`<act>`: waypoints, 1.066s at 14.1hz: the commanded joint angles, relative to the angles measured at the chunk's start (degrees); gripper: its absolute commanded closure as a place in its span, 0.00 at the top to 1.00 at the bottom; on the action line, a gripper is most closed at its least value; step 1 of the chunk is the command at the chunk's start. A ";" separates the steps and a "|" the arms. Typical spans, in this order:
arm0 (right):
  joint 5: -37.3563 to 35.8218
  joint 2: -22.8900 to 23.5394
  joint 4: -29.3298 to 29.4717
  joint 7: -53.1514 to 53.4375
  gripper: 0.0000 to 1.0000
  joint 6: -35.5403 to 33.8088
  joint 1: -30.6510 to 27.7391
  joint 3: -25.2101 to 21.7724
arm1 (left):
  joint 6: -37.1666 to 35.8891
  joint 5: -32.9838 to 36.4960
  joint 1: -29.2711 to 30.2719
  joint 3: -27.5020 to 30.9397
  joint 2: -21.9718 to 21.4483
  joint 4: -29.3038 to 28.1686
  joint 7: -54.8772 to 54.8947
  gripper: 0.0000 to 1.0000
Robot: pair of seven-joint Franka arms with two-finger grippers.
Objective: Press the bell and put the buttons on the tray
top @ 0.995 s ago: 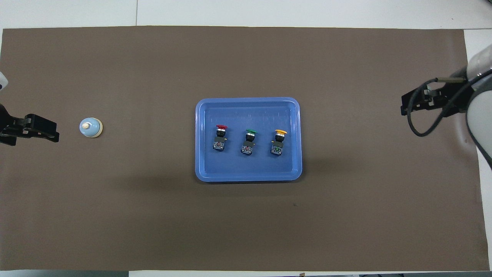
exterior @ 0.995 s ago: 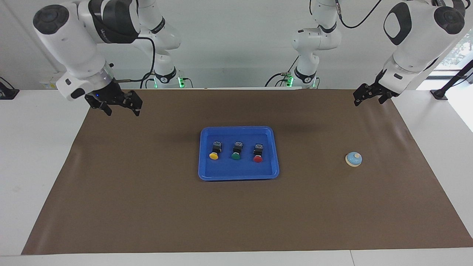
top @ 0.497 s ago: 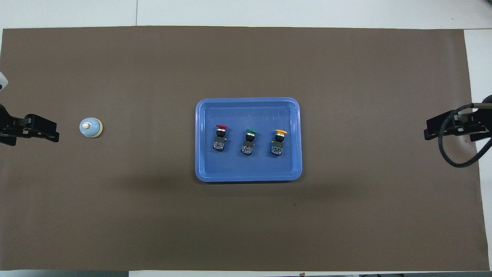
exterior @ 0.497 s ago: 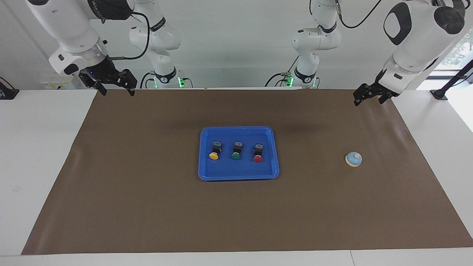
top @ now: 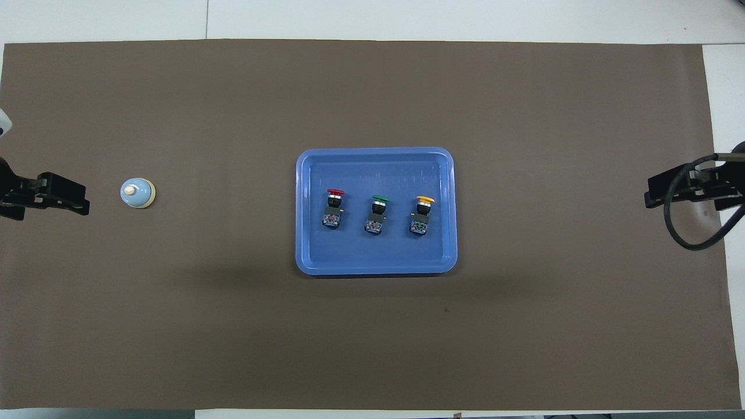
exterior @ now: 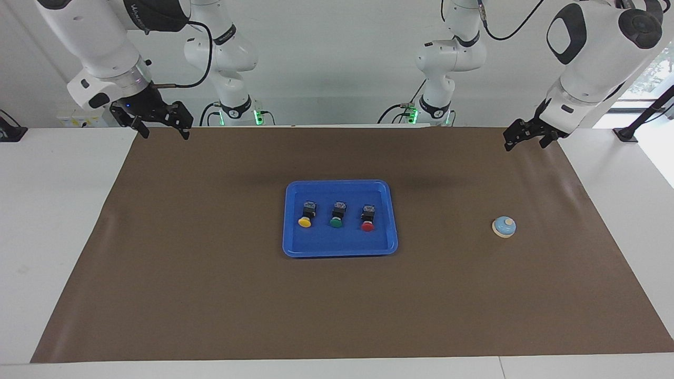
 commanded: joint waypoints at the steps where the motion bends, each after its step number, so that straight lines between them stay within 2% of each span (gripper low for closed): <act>1: -1.01 -0.47 -0.86 -1.20 1.00 1.23 -1.19 1.02 | -0.86 0.72 -0.17 0.15 -0.44 0.38 -0.51 1.00; 15: -0.49 -0.82 -1.30 -1.11 1.00 0.53 -0.84 0.67 | -0.77 0.81 -0.17 0.15 -0.44 0.38 -0.51 1.00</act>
